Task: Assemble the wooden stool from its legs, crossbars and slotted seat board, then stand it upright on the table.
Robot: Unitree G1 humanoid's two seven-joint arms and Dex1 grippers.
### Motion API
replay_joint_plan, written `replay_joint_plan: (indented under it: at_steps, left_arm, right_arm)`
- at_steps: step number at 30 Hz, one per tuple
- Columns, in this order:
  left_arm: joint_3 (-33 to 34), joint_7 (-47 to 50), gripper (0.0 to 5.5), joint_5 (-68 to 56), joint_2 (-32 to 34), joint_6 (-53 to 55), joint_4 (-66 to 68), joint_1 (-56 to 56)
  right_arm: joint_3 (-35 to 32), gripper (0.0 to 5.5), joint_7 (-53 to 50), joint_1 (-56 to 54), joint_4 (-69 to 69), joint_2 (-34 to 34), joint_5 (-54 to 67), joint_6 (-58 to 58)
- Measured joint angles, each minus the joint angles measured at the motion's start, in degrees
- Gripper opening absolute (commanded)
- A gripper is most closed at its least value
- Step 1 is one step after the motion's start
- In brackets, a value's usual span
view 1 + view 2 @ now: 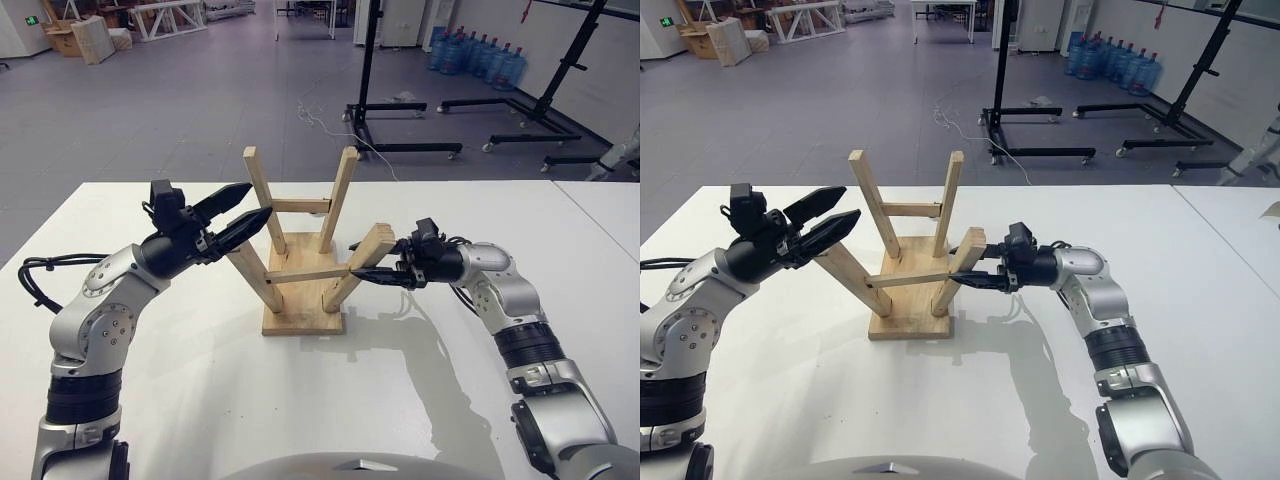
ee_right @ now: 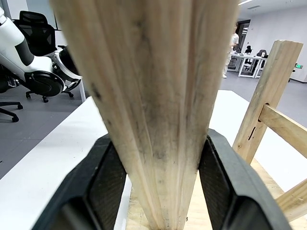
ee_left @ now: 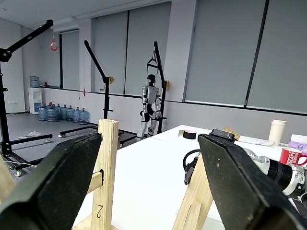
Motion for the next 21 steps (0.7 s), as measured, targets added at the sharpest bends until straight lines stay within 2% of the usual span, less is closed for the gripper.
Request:
replay_joint_plan:
  at_steps: [8, 9, 13, 21]
  left_arm:
    - [-0.71, -0.48, 3.64, 0.37, 0.25, -1.66, 0.88, -0.20]
    - [-0.79, -0.44, 3.64, 0.38, 0.26, -1.88, 0.92, -0.20]
    - [-3.02, -0.24, 3.64, 0.43, 0.04, -2.08, 0.26, -0.84]
    - [-3.69, 1.38, 3.64, 0.15, 0.05, -1.37, -1.61, -1.21]
  right_arm:
    - [-0.08, 2.04, 0.09, -0.17, 1.06, 1.29, -0.51, -2.17]
    - [-0.06, 2.41, -0.05, -0.40, 1.18, 1.31, -0.70, -1.98]
    - [2.06, 3.09, -2.29, -0.77, 2.38, 3.37, -4.04, -1.76]
    - [0.61, 4.46, -4.29, 0.74, 0.75, 2.78, -5.28, -1.98]
